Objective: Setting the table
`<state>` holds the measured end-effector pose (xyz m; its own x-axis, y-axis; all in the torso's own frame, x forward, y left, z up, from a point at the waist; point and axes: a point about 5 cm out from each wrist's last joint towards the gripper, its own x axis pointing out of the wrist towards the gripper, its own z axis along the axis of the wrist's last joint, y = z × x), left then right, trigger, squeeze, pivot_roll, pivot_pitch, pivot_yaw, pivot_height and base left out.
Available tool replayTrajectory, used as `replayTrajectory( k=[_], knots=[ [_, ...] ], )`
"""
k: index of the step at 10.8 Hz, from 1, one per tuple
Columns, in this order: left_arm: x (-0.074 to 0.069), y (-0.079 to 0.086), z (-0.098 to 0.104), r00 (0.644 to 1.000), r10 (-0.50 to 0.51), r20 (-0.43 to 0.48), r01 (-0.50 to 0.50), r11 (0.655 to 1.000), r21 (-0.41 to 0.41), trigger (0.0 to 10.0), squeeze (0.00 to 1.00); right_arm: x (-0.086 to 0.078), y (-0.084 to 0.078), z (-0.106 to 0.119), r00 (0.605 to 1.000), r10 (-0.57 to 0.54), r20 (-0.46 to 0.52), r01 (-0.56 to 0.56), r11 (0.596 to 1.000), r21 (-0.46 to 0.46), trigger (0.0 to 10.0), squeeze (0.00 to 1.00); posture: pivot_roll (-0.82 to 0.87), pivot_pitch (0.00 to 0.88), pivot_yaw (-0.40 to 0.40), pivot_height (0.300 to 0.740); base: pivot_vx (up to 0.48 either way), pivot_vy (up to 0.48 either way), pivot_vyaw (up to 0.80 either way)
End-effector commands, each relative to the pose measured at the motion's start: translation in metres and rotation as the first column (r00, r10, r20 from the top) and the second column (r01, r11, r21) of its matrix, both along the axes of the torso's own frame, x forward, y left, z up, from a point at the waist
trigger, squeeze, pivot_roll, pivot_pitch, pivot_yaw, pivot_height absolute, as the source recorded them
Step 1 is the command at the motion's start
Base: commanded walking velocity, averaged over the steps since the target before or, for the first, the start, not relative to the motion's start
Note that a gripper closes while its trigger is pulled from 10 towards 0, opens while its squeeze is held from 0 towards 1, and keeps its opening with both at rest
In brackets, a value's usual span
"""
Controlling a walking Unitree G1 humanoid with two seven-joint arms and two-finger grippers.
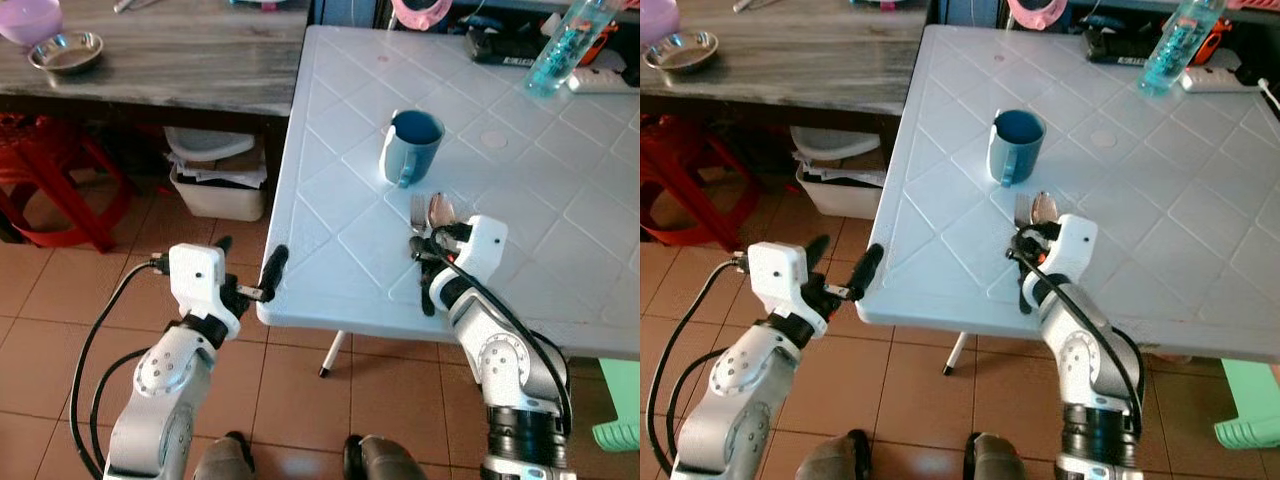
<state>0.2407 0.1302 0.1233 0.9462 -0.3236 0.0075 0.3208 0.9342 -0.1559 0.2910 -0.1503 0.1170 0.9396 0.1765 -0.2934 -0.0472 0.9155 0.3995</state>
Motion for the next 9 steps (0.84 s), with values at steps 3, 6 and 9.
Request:
replayTrajectory(
  k=[3, 6, 9],
  knots=[
    [0.002, 0.001, 0.0, 1.0, 0.016, 0.002, -0.016, 1.0, 0.006, 10.0, 0.0, -0.015, 0.018, -0.031, 0.983, 0.109, -0.149, -0.119, 0.991, -0.056, 0.0, 0.0, -0.02, 0.162, -0.004, 0.74, 0.0, 0.0, 0.0],
    [0.003, 0.003, -0.003, 1.0, 0.028, -0.011, -0.028, 0.999, 0.028, 10.0, 0.0, -0.014, 0.026, -0.021, 0.987, 0.148, -0.068, -0.152, 0.987, -0.051, 0.0, 0.0, -0.02, 0.153, -0.002, 0.74, 0.0, 0.082, 0.0],
    [0.009, 0.011, -0.005, 0.996, 0.092, -0.005, -0.091, 0.994, 0.065, 10.0, 0.0, -0.013, 0.029, -0.018, 0.982, 0.187, -0.012, -0.187, 0.977, -0.105, 0.0, 0.0, -0.02, 0.146, -0.005, 0.74, 0.0, 0.477, 0.0]
  ],
)
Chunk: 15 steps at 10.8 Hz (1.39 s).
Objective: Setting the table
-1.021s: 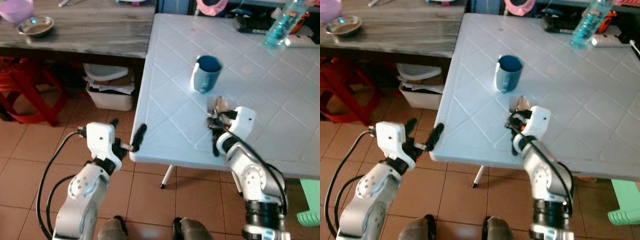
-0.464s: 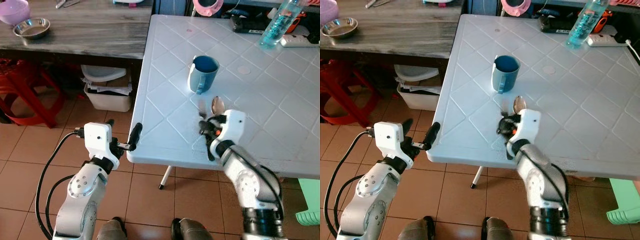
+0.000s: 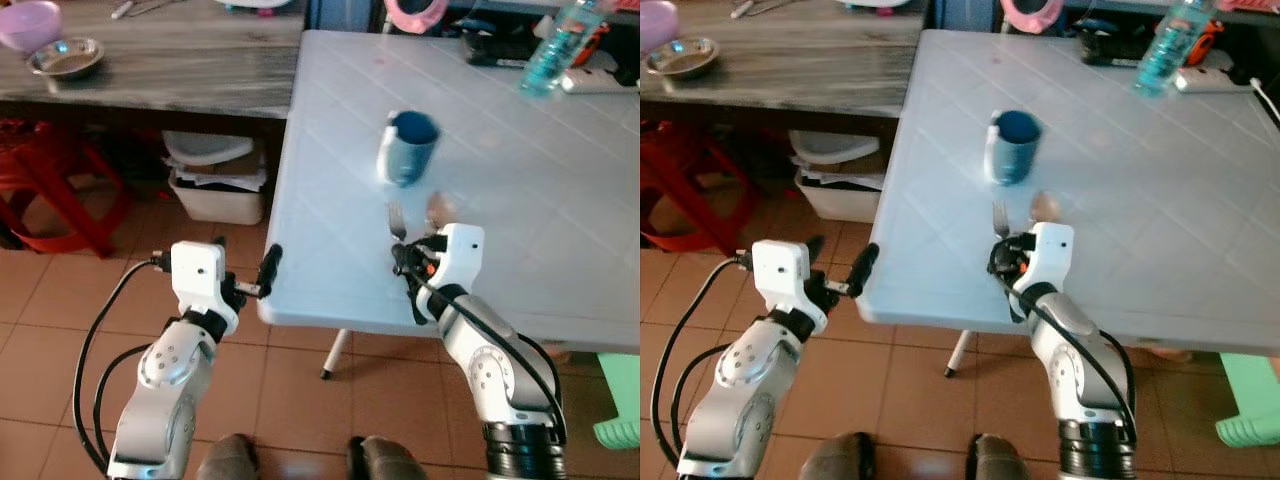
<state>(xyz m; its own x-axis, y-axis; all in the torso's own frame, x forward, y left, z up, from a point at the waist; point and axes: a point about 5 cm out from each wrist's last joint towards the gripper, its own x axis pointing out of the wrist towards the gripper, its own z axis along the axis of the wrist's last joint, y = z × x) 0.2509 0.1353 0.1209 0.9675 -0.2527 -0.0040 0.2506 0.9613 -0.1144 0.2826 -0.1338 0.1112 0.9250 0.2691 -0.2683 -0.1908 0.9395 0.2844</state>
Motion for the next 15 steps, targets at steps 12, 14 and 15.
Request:
replayTrajectory(
  k=[12, 14, 15],
  knots=[
    [0.012, 0.02, 0.001, 0.983, 0.179, 0.046, -0.18, 0.984, 0.008, 10.0, 0.0, 0.011, -0.01, 0.023, 0.948, -0.031, 0.318, 0.103, 0.972, -0.213, 0.0, 0.0, -0.04, 0.125, -0.006, 0.74, 0.226, 0.353, 0.0],
    [0.017, 0.023, 0.002, 0.978, 0.203, 0.048, -0.203, 0.979, 0.002, 10.0, 0.0, 0.013, -0.014, 0.031, 0.924, -0.047, 0.38, 0.14, 0.965, -0.22, 0.0, 0.0, -0.04, 0.12, -0.006, 0.74, 0.368, 0.307, 0.0],
    [0.018, 0.023, 0.001, 0.978, 0.205, 0.047, -0.205, 0.979, 0.001, 10.0, 0.0, 0.013, -0.014, 0.031, 0.922, -0.043, 0.384, 0.139, 0.964, -0.225, 0.0, 0.0, -0.04, 0.119, -0.006, 0.74, 0.36, 0.315, 0.0]
  ],
)
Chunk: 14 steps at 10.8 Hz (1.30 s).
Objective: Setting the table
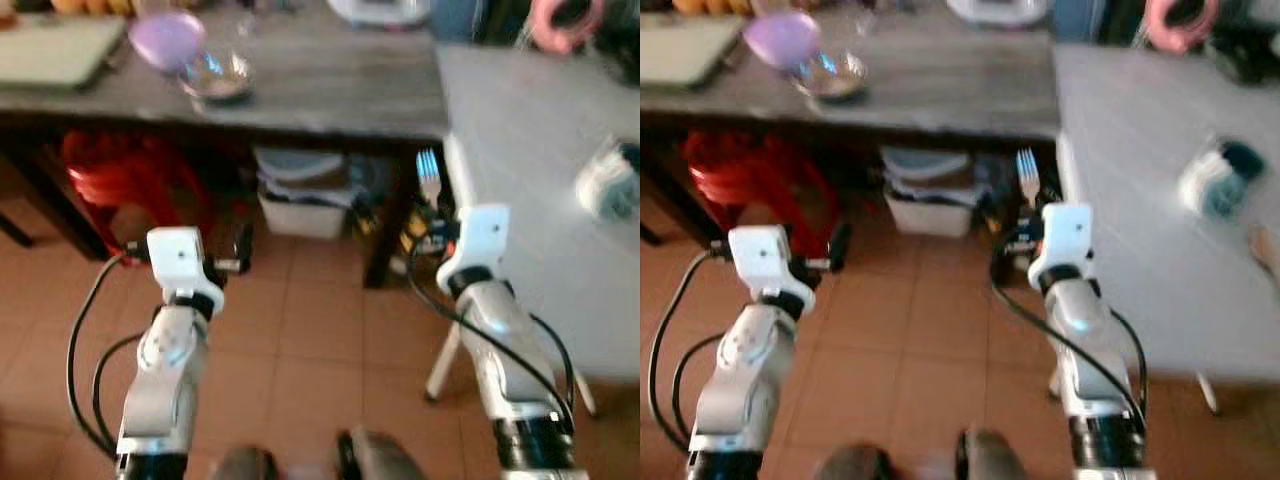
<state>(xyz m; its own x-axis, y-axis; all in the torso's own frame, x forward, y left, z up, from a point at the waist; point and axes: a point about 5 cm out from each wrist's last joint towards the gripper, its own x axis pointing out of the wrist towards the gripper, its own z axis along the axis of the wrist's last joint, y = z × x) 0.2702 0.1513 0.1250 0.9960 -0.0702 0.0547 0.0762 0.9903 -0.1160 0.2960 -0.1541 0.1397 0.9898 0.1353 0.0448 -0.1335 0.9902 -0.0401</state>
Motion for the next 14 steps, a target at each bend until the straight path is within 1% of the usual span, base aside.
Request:
replayTrajectory(
  k=[1, 2, 3, 4, 8, 11, 13, 14],
  knots=[
    [0.0, 0.008, -0.003, 1.0, 0.025, -0.009, -0.025, 1.0, 0.012, 10.0, 0.0, 0.001, 0.006, 0.003, 1.0, 0.017, 0.025, -0.017, 1.0, -0.004, 0.0, 0.0, -0.04, 0.121, -0.007, 0.74, 0.337, 0.341, 0.0],
    [0.001, 0.008, -0.002, 1.0, 0.03, -0.005, -0.03, 0.999, 0.014, 10.0, 0.0, 0.001, 0.007, 0.003, 0.999, 0.026, 0.026, -0.026, 1.0, -0.002, 0.0, 0.0, -0.04, 0.12, -0.007, 0.74, 0.33, 0.349, 0.0],
    [0.001, 0.007, 0.0, 1.0, 0.021, 0.015, -0.021, 0.999, 0.034, 10.0, 0.0, 0.0, 0.01, 0.002, 0.998, 0.049, 0.025, -0.049, 0.999, 0.002, 9.1, 0.0, -0.04, 0.12, -0.006, 0.74, 0.337, 0.341, 0.0],
    [0.002, 0.005, 0.0, 1.0, 0.016, 0.019, -0.017, 0.999, 0.035, 10.0, 0.0, 0.001, 0.011, 0.002, 0.998, 0.047, 0.03, -0.047, 0.999, -0.008, 10.0, 0.0, -0.04, 0.117, -0.005, 0.74, 0.39, 0.281, 0.0],
    [0.003, 0.001, 0.002, 0.999, -0.01, 0.034, 0.009, 0.999, 0.042, 10.0, 0.0, 0.003, 0.01, 0.002, 0.999, 0.03, 0.036, -0.03, 0.999, -0.011, 10.0, 0.0, -0.04, 0.114, 0.0, 0.74, 0.476, 0.0, 0.0],
    [0.003, -0.003, 0.004, 0.998, -0.038, 0.048, 0.035, 0.997, 0.063, 10.0, 0.0, 0.005, 0.003, 0.0, 0.999, -0.015, 0.03, 0.015, 1.0, -0.012, 10.0, 0.0, -0.04, 0.114, 0.001, 0.74, 0.48, 0.0, 0.0],
    [0.002, -0.004, 0.004, 0.997, -0.049, 0.052, 0.046, 0.998, 0.052, 10.0, 0.0, 0.005, 0.004, -0.002, 0.999, -0.023, 0.024, 0.023, 1.0, -0.011, 10.0, 0.0, -0.04, 0.113, 0.001, 0.74, 0.45, 0.0, 0.0],
    [0.001, -0.003, 0.003, 0.998, -0.034, 0.049, 0.033, 0.999, 0.029, 10.0, 0.0, 0.005, 0.005, -0.003, 1.0, -0.021, 0.022, 0.022, 1.0, -0.012, 10.0, 0.0, -0.04, 0.113, 0.001, 0.74, 0.0, 0.0, 0.0]
  ],
)
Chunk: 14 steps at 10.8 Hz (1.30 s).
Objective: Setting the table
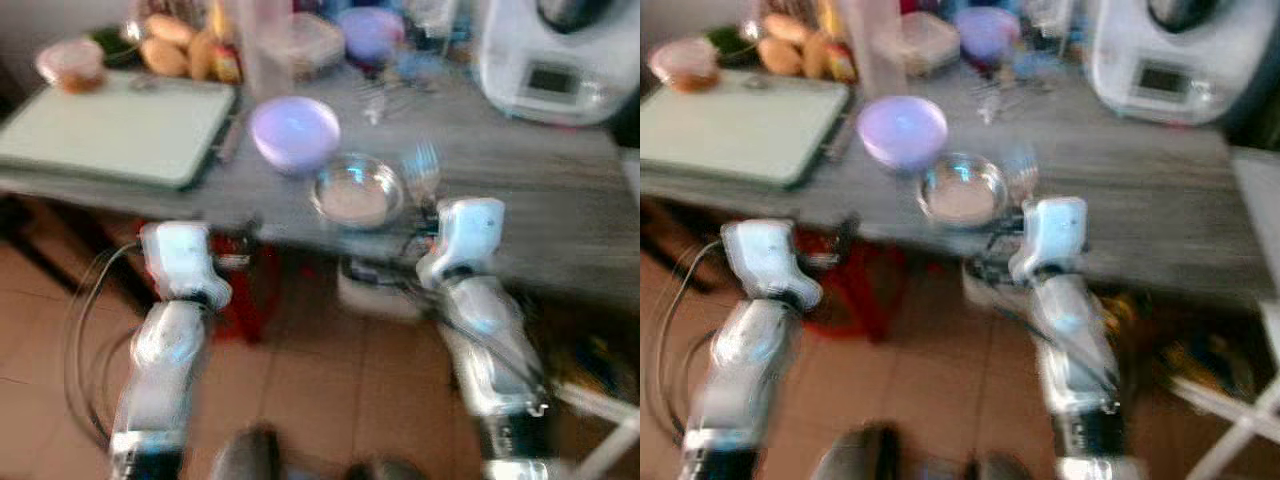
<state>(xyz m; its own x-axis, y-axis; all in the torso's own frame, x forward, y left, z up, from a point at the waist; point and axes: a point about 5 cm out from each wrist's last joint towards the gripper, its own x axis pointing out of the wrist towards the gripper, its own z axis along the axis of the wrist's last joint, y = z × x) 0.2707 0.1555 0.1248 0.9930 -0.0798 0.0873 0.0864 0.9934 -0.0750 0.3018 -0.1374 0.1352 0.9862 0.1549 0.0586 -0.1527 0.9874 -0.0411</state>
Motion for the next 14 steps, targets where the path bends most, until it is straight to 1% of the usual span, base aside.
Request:
replayTrajectory(
  k=[1, 3, 5, 6, 7, 8, 9, 10, 11, 13, 14],
  knots=[
    [-0.002, -0.005, 0.004, 1.0, -0.02, 0.021, 0.02, 1.0, -0.004, 10.0, 0.0, 0.0, -0.013, 0.002, 0.999, -0.047, 0.008, 0.047, 0.999, -0.013, 10.0, 0.0, -0.04, 0.114, -0.001, 0.74, 0.0, 0.0, 0.0],
    [-0.008, 0.005, 0.003, 0.999, 0.024, 0.025, -0.025, 1.0, 0.005, 10.0, 0.0, 0.0, -0.016, 0.001, 0.997, -0.079, 0.012, 0.079, 0.997, -0.011, 10.0, 0.0, -0.03, 0.121, -0.002, 0.74, 0.0, 0.0, 0.0],
    [-0.009, 0.011, 0.002, 0.999, 0.041, 0.022, -0.041, 0.999, 0.011, 10.0, 0.0, 0.001, -0.022, 0.002, 0.99, -0.141, 0.02, 0.141, 0.99, -0.001, 10.0, 0.0, -0.02, 0.127, -0.002, 0.74, 0.0, 0.0, 0.0],
    [-0.008, 0.014, 0.005, 0.998, 0.049, 0.026, -0.049, 0.999, 0.019, 10.0, 0.0, 0.004, -0.028, 0.001, 0.982, -0.188, -0.014, 0.189, 0.981, 0.047, 10.0, 0.0, -0.01, 0.139, 0.002, 0.74, 0.0, 0.0, 0.0],
    [-0.006, 0.014, 0.008, 0.999, 0.039, 0.033, -0.04, 0.999, 0.027, 10.0, 0.0, 0.009, -0.03, 0.001, 0.979, -0.196, -0.049, 0.201, 0.974, 0.105, 10.0, 0.0, -0.02, 0.161, 0.005, 0.74, 0.0, 0.0, 0.0],
    [-0.005, 0.015, 0.012, 0.999, 0.03, 0.041, -0.032, 0.999, 0.039, 10.0, 0.0, 0.013, -0.028, 0.006, 0.979, -0.199, -0.045, 0.203, 0.973, 0.108, 10.0, 0.0, -0.02, 0.177, 0.007, 0.74, 0.0, 0.0, 0.0],
    [-0.007, 0.017, 0.013, 0.999, 0.029, 0.039, -0.031, 0.999, 0.042, 10.0, 0.0, 0.015, -0.03, 0.007, 0.967, -0.241, -0.08, 0.251, 0.956, 0.154, 10.0, 0.0, -0.02, 0.196, 0.005, 0.74, 0.0, 0.0, 0.0],
    [-0.008, 0.016, 0.011, 0.999, 0.029, 0.029, -0.03, 0.999, 0.038, 10.0, 0.0, 0.016, -0.033, 0.003, 0.962, -0.253, -0.106, 0.269, 0.946, 0.179, 10.0, 0.0, -0.03, 0.199, 0.004, 0.74, 0.0, 0.0, 0.0],
    [-0.01, 0.011, 0.01, 1.0, 0.017, 0.025, -0.018, 0.999, 0.032, 10.0, 0.0, 0.017, -0.035, 0.002, 0.959, -0.258, -0.12, 0.277, 0.941, 0.194, 10.0, 0.0, -0.02, 0.198, 0.007, 0.74, 0.0, 0.0, 0.0],
    [-0.01, 0.008, 0.011, 1.0, 0.01, 0.021, -0.01, 1.0, 0.027, 10.0, 0.0, 0.021, -0.038, 0.007, 0.957, -0.266, -0.114, 0.284, 0.937, 0.205, 10.0, 0.0, -0.02, 0.199, 0.012, 0.74, 0.0, 0.0, 0.0],
    [-0.011, 0.01, 0.01, 1.0, 0.009, 0.014, -0.009, 0.999, 0.031, 10.0, 0.0, 0.029, -0.04, 0.012, 0.962, -0.251, -0.11, 0.272, 0.922, 0.275, 10.0, 0.0, -0.02, 0.199, 0.015, 0.74, 0.0, 0.0, 0.0]
  ],
)
